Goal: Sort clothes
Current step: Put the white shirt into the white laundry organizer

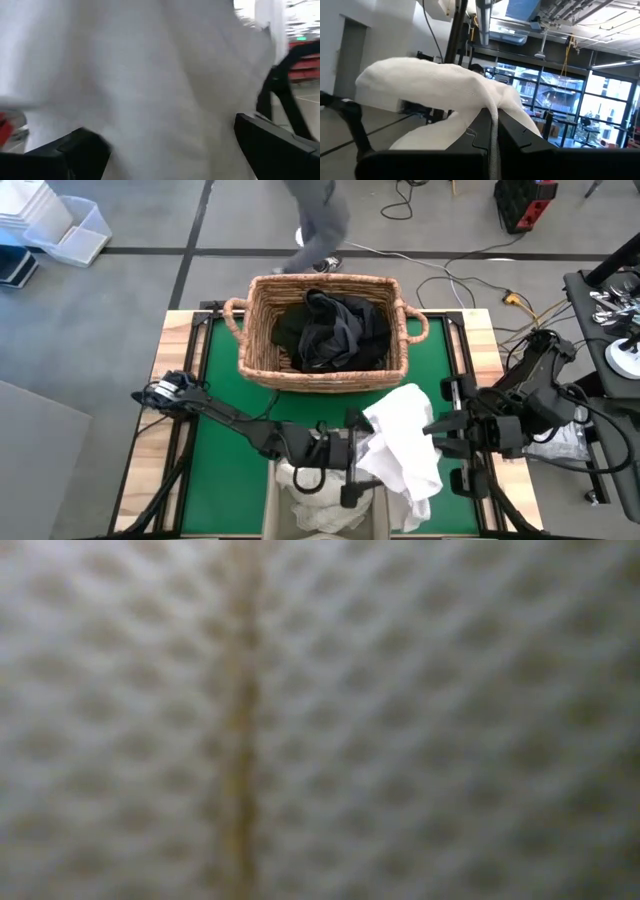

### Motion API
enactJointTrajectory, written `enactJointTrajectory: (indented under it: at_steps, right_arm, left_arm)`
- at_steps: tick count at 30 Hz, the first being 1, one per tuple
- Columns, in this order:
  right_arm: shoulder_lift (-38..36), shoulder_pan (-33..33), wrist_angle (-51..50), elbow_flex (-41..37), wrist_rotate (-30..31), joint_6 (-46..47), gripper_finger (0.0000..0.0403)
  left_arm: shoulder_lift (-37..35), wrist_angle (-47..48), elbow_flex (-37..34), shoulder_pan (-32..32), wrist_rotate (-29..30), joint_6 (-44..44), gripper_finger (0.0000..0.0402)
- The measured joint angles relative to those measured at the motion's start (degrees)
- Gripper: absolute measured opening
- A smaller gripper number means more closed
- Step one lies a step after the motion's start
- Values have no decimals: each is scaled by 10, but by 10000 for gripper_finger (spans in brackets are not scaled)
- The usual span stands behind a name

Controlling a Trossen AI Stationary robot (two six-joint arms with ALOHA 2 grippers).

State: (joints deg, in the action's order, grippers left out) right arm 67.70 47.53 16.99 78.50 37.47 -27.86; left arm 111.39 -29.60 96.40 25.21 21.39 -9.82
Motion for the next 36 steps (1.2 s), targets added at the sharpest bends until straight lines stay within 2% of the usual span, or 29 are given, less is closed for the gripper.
enactJointTrajectory:
  at_steps: [3, 5, 11, 23, 25, 30, 36]
  right_arm:
    - [0, -7, -4, 3, 0, -2, 9]
    - [0, -14, -6, 4, 0, 0, 9]
    - [1, -21, -15, 4, 0, -4, 9]
    - [10, -29, -19, 5, -1, 42, 9]
    - [10, -25, -23, 8, -1, 44, 9]
    - [6, -24, -31, 9, 0, 48, 9]
    - [3, -24, -33, 15, 1, 47, 11]
  left_arm:
    - [21, -9, 18, -5, -70, 0, 379]
    - [38, -11, 39, -7, -92, 0, 379]
    - [92, 18, 123, -13, -106, -1, 379]
    - [234, 159, 388, -28, -114, 1, 379]
    - [234, 127, 372, -30, -114, -3, 378]
    - [232, 121, 361, -34, -116, -7, 365]
    - [231, 121, 361, -33, -82, -9, 323]
